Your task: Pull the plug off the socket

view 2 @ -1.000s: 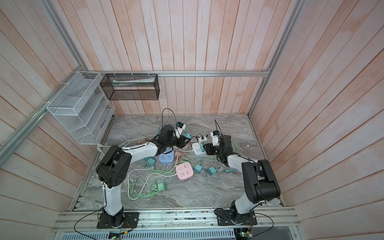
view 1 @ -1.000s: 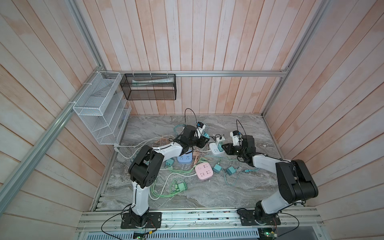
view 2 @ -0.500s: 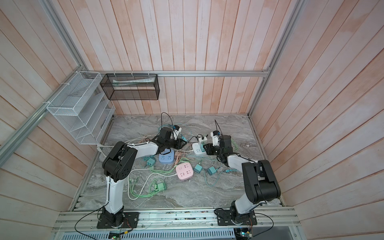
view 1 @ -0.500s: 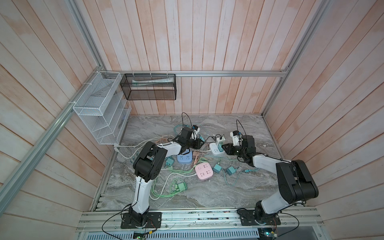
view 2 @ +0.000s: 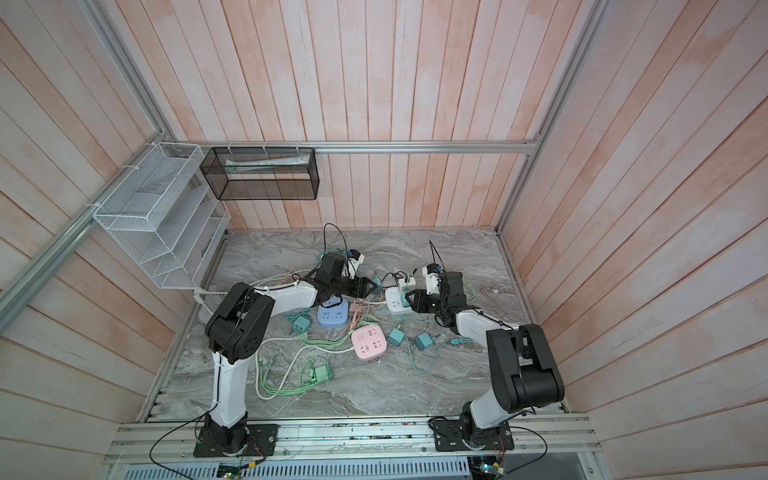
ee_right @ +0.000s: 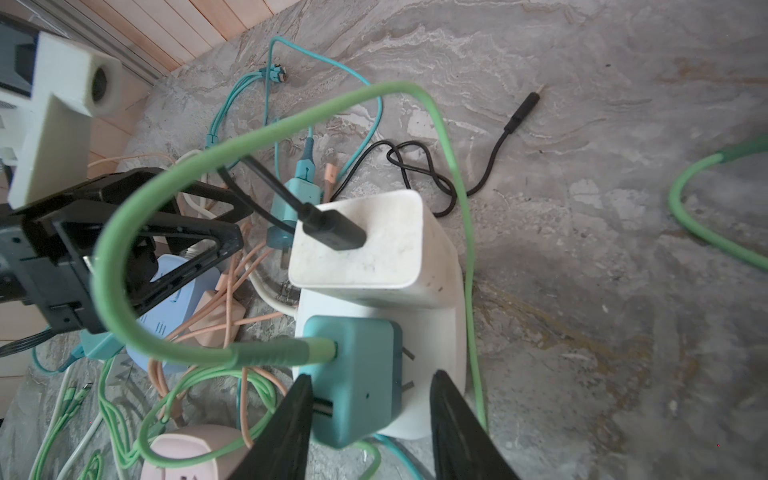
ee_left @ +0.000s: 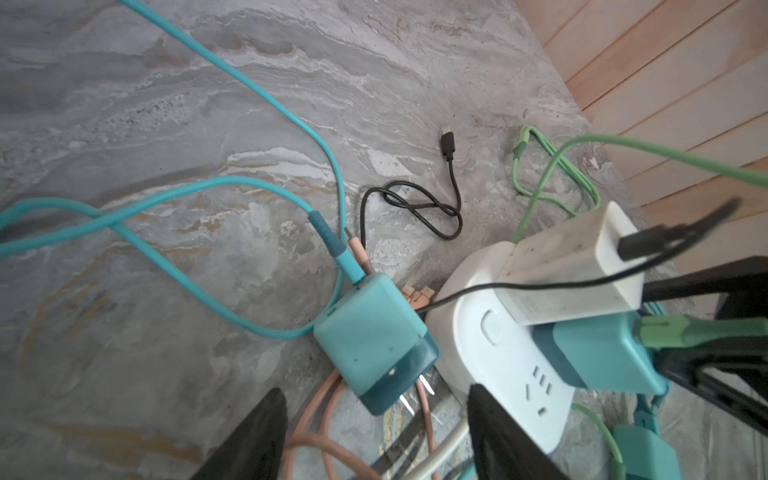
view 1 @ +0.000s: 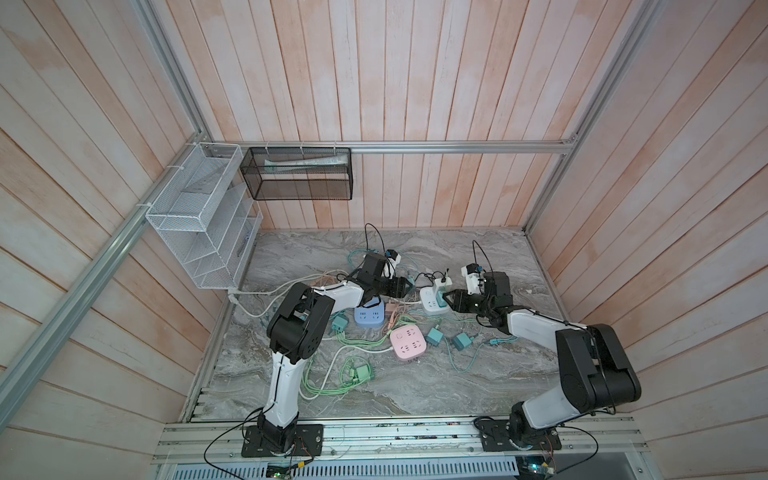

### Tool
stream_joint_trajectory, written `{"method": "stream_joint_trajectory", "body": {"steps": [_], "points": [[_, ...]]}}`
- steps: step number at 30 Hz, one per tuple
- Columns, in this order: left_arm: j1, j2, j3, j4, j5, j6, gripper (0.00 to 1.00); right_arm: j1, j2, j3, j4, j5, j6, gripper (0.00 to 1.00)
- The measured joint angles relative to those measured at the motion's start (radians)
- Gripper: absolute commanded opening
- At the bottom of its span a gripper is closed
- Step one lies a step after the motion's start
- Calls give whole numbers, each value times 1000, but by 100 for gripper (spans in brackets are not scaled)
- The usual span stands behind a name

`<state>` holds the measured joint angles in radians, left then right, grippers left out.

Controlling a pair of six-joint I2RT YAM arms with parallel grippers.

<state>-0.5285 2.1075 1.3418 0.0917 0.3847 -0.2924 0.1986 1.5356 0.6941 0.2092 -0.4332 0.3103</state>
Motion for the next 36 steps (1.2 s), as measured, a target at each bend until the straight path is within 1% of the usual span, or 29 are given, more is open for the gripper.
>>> {"method": "stream_joint_trajectory", "body": {"steps": [3,5,11,17,21,28,29,33,36], "points": [[0,0,0,-8,-8,3,75,0,-18,-2,-32,7,0,48],[0,0,0,-14,-20,4,77,0,-28,-5,-48,11,0,49],[0,-14,0,-49,-60,5,77,0,-53,-10,-84,19,-4,52],[-10,-44,0,-55,-96,33,78,1,-84,-17,-124,29,-12,55],[-45,-51,10,-66,-124,75,78,12,-103,-23,-139,40,-19,56],[-126,-51,39,-123,-159,158,78,69,-107,-28,-146,80,-26,57],[-134,-51,43,-133,-159,165,78,74,-106,-28,-146,88,-27,56],[-153,-45,72,-172,-159,190,77,93,-68,-22,-150,129,-35,45],[-160,-28,103,-187,-163,208,77,115,-20,-3,-161,166,-47,42]]}}
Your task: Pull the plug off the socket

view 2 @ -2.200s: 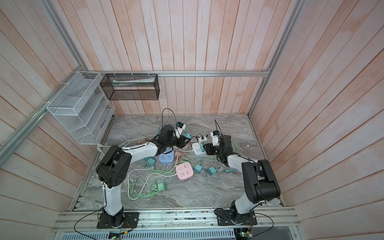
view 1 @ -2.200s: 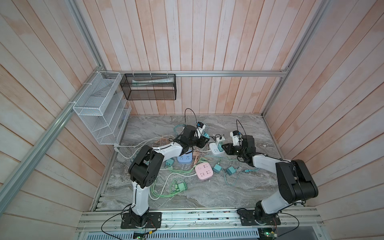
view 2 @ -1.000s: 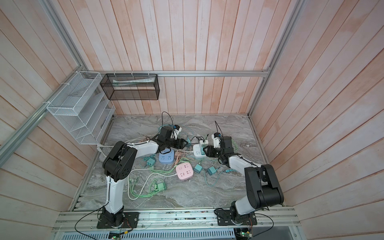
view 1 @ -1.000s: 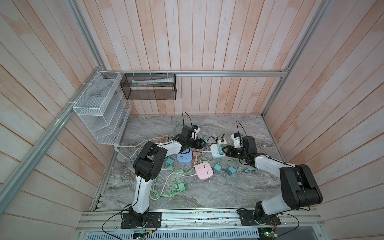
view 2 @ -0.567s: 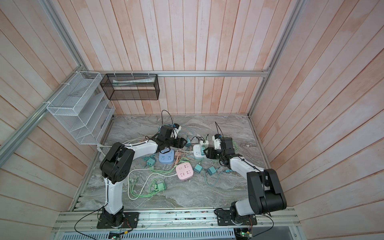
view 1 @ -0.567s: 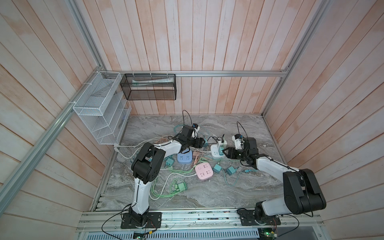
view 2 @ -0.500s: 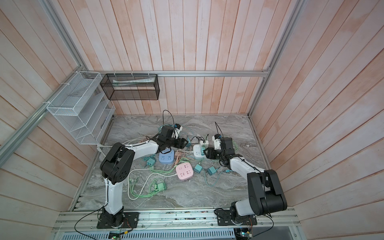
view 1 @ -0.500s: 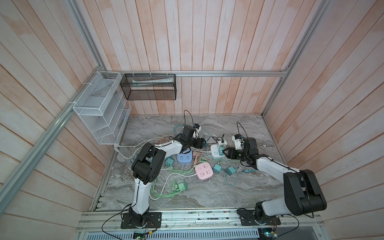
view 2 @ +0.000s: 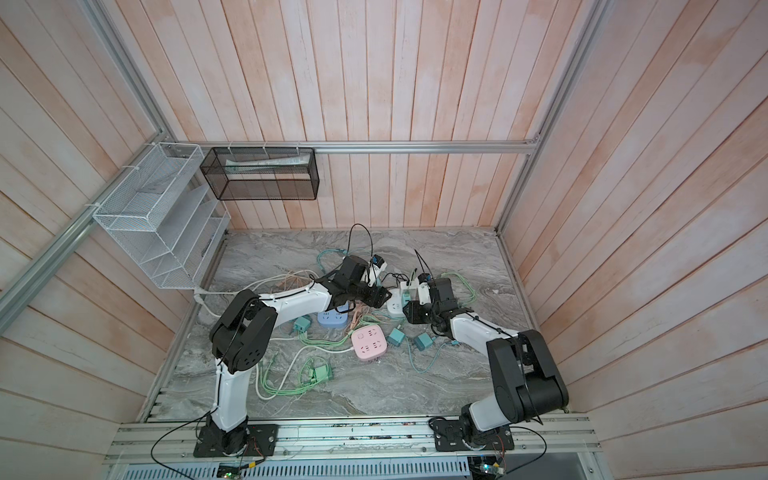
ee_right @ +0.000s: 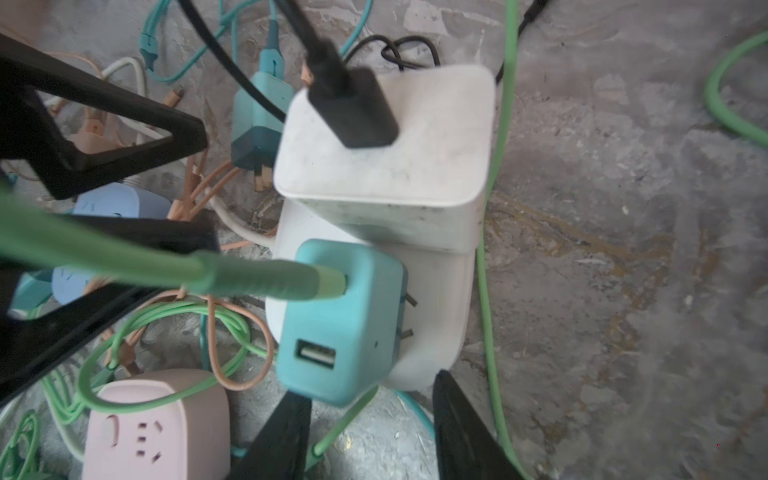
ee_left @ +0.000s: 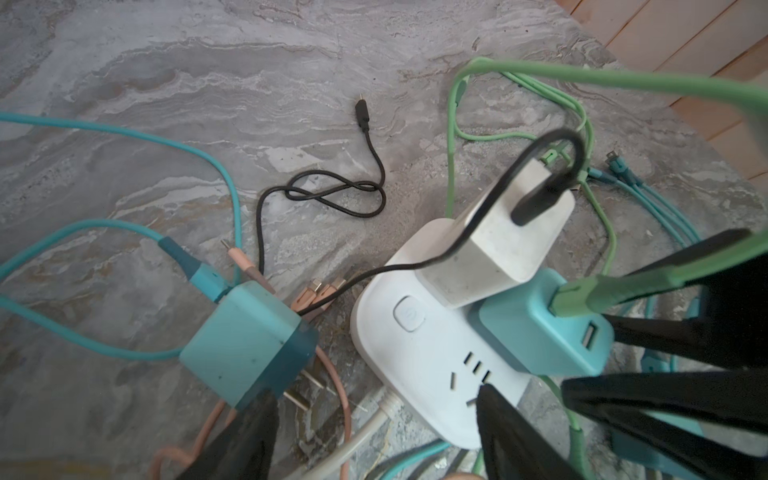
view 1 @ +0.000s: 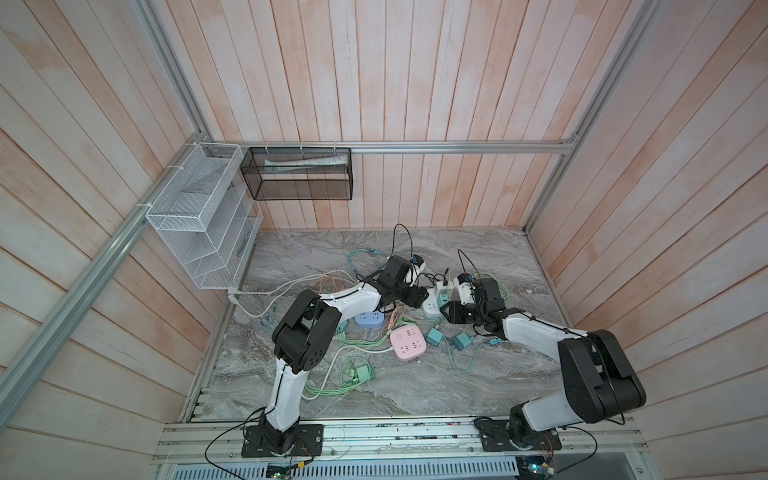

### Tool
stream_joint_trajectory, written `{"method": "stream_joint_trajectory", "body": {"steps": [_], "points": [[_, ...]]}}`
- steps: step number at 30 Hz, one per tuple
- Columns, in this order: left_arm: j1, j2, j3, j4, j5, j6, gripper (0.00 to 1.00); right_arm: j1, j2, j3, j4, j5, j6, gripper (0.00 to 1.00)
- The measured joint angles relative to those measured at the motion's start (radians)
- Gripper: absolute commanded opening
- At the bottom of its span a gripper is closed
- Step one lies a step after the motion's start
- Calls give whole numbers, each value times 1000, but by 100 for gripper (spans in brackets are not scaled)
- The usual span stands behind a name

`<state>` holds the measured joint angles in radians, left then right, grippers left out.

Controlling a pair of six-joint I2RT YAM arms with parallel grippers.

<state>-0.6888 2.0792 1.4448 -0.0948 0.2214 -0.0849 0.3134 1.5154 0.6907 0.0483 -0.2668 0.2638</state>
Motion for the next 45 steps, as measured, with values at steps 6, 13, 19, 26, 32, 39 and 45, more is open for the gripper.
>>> {"method": "stream_joint_trajectory", "body": {"steps": [6,13,19,26,32,39,45], "points": [[-19,46,42,-50,-23,19,77,37,38,44,0,75,-7,43],[-23,69,50,-95,-46,21,75,49,48,49,0,135,-10,51],[-23,98,102,-118,-43,18,62,49,48,50,2,153,-10,54],[-24,118,130,-135,-22,13,59,49,48,49,26,153,-10,57],[-26,132,151,-145,3,-29,54,49,45,49,60,146,-10,55],[-30,153,177,-145,25,-82,54,49,43,49,75,146,-32,44],[-31,159,186,-146,33,-114,54,50,75,71,79,146,-60,35]]}}
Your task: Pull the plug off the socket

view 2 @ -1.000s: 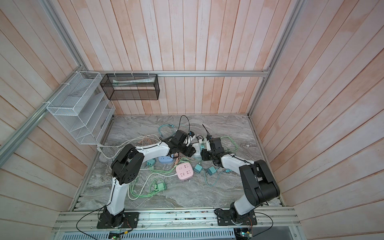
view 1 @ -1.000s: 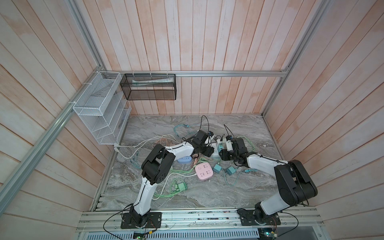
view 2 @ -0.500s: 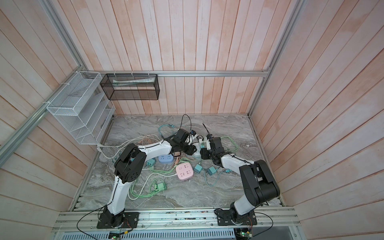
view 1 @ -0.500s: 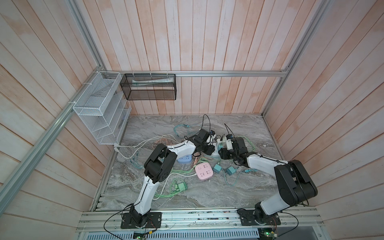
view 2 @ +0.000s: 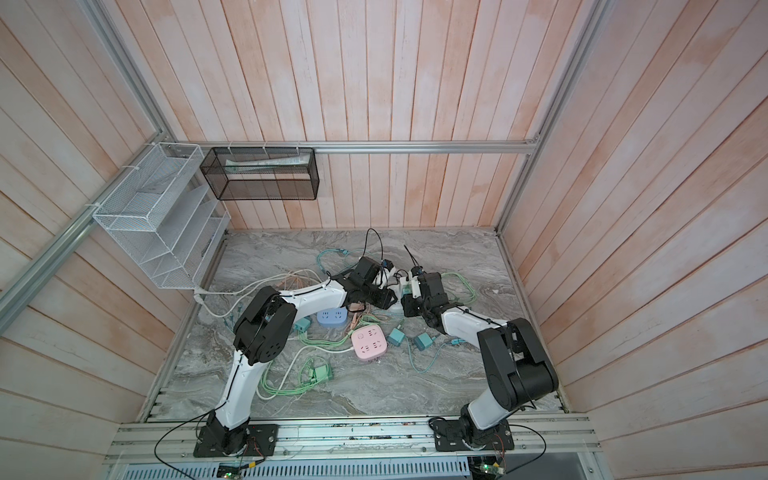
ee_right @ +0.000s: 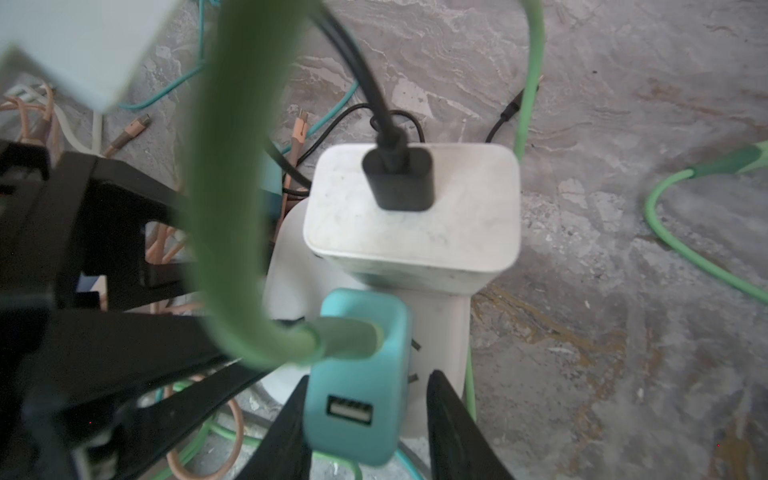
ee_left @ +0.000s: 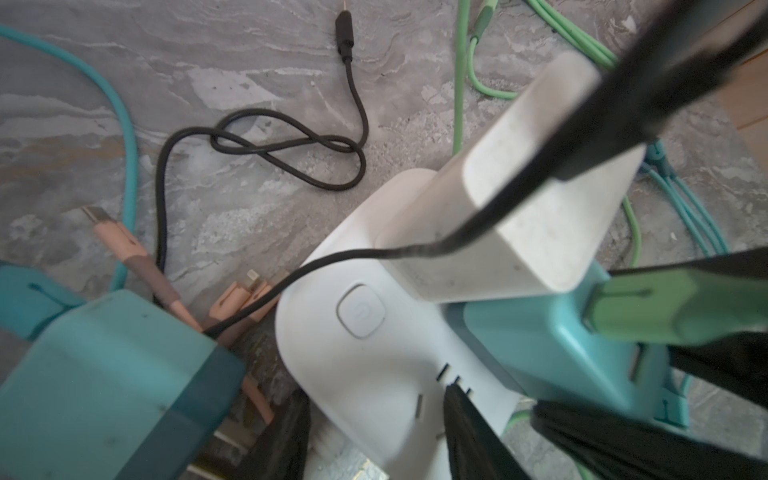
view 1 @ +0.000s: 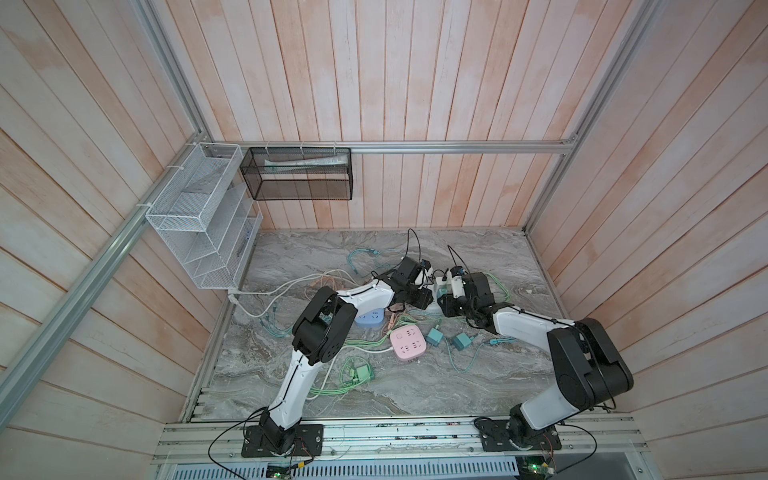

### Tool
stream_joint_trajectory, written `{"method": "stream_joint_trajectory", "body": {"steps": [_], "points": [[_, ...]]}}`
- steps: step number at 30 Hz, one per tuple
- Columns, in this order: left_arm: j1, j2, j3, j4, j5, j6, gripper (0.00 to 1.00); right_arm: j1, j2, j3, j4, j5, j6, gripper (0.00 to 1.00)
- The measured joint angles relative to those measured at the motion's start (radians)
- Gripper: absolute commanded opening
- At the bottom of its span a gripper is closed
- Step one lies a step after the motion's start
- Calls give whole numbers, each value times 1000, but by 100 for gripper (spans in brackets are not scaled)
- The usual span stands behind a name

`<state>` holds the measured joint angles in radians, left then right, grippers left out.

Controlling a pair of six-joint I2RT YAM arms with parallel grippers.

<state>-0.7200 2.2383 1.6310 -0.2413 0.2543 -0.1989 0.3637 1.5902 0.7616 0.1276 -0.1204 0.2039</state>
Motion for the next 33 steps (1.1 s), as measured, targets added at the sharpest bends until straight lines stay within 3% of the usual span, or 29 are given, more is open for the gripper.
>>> {"method": "stream_joint_trajectory", "body": {"steps": [18,33], "points": [[2,0,15,-7,-1,-24,64,2,46,64,-47,65,-52,25],[42,-11,3,-8,0,-21,66,22,51,80,-76,113,-52,23]]}}
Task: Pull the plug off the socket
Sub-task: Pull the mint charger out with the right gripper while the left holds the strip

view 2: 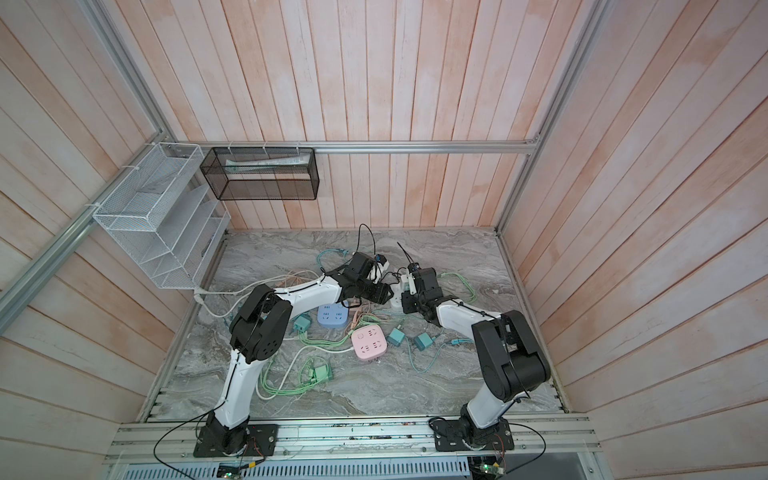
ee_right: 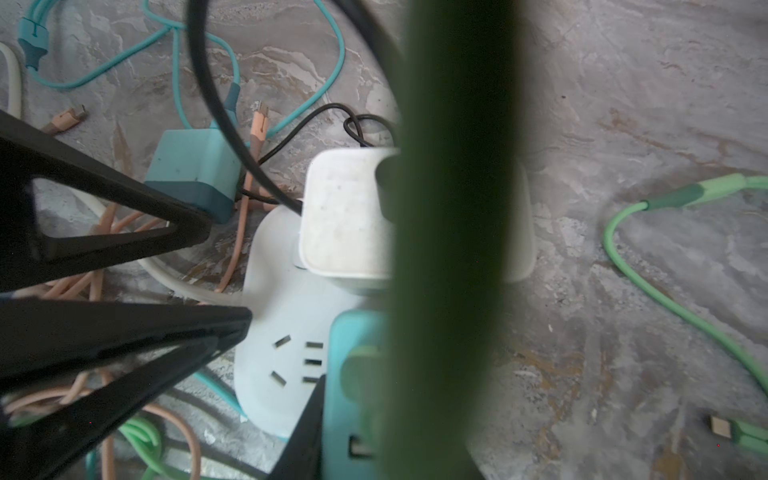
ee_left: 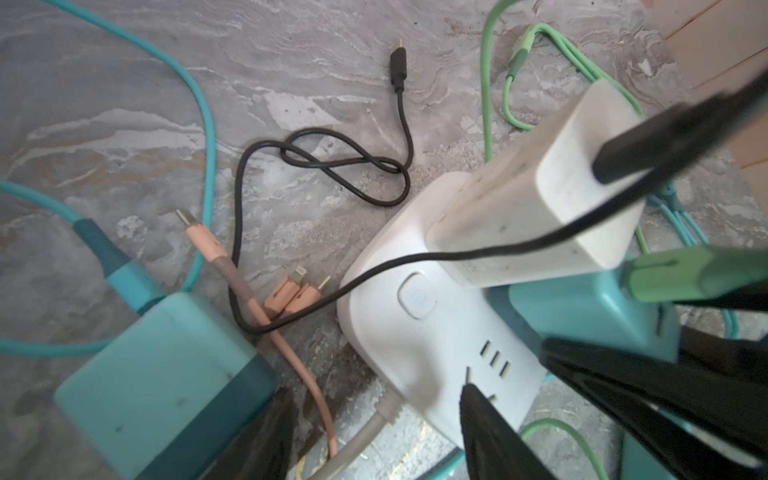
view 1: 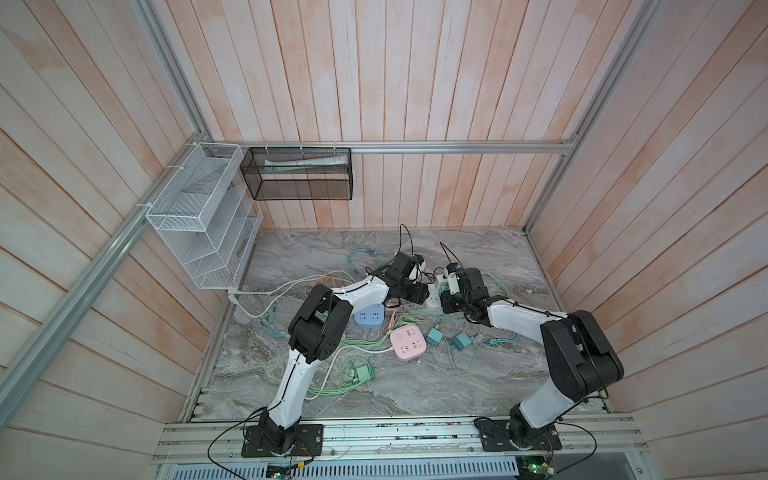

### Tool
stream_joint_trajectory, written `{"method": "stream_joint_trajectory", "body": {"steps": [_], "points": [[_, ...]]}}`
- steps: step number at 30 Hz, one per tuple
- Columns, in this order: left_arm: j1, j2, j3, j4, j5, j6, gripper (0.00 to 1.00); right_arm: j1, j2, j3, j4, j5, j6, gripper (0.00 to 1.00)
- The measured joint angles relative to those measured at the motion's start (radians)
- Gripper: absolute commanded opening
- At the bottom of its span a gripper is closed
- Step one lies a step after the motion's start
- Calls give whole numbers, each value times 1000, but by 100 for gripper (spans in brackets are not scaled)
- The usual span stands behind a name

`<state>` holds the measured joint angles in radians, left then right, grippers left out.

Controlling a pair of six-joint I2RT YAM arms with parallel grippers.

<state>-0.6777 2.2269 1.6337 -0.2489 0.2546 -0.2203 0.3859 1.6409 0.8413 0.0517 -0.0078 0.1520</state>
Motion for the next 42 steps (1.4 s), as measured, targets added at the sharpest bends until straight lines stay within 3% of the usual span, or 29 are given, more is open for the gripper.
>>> {"method": "stream_joint_trajectory", "body": {"steps": [3,7,16,42], "points": [[0,0,0,-1,3,6,66,8,5,3,1,13,1,23],[0,10,15,-14,4,14,66,13,9,6,3,29,11,34],[-8,35,36,-28,10,18,66,24,20,17,-2,62,40,33],[-24,72,96,-50,2,17,61,40,35,56,-51,101,83,8]]}}
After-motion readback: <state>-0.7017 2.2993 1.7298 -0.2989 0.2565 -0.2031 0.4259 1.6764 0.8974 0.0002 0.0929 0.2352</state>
